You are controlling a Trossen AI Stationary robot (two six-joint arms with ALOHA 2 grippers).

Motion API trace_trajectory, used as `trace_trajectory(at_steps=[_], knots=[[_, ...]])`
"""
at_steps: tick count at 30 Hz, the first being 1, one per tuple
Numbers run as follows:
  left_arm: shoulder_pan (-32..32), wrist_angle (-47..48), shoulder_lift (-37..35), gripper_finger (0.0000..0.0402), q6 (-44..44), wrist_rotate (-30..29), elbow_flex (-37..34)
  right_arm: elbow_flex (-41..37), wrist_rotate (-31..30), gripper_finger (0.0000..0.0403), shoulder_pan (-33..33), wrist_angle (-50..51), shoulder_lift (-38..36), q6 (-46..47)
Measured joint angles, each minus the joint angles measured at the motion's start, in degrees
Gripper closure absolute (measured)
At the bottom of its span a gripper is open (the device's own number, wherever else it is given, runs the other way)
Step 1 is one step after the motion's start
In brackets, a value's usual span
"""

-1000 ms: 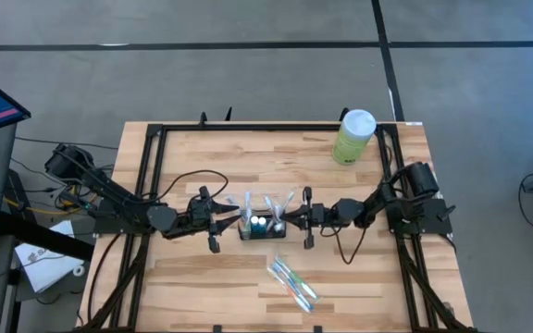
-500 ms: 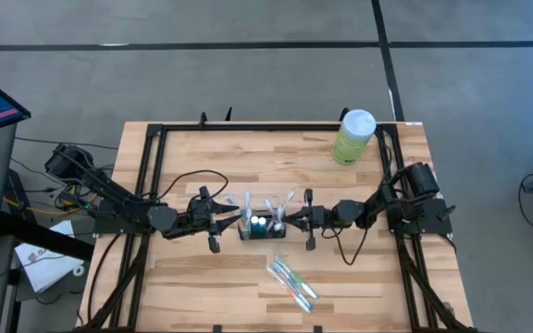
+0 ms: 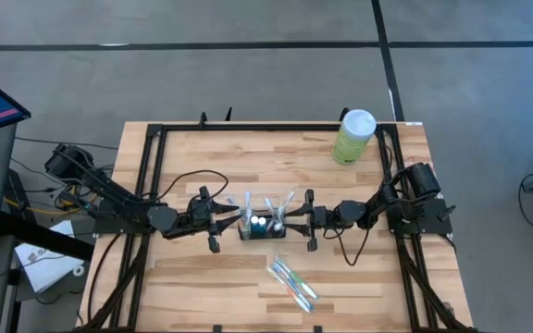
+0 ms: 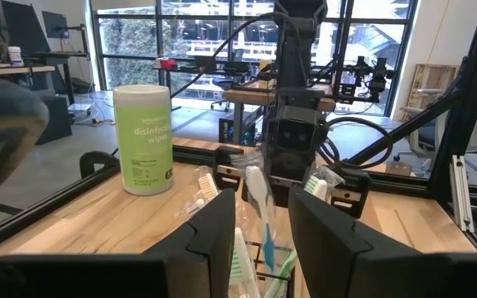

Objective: Pick & Place toothbrushing station
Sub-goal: Put the green toothbrush into the mesh

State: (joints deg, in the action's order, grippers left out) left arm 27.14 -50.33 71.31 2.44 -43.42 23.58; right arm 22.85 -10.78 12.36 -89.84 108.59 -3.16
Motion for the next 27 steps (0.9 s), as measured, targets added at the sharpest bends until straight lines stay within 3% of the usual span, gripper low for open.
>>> trace_trajectory(at_steps=[8,14,23,27], knots=[[-0.02,0.00,-0.01,0.0293,0.00,-0.01,-0.01,-2.77,-4.57,0.0270,1.61,1.13,-6.38,-0.11],[0.00,0.00,0.00,0.0293,0.00,-0.01,0.00,-3.79,-4.71,0.0292,3.06,12.38,-12.44,3.69],[0.00,0.00,0.00,0.0293,0.00,0.00,-0.01,-0.24,-0.06,0.0301,5.21,35.82,-19.94,14.78],[0.00,0.00,-0.01,0.0293,0.00,0.00,0.00,1.27,6.48,0.0301,6.50,43.76,-23.53,19.32]])
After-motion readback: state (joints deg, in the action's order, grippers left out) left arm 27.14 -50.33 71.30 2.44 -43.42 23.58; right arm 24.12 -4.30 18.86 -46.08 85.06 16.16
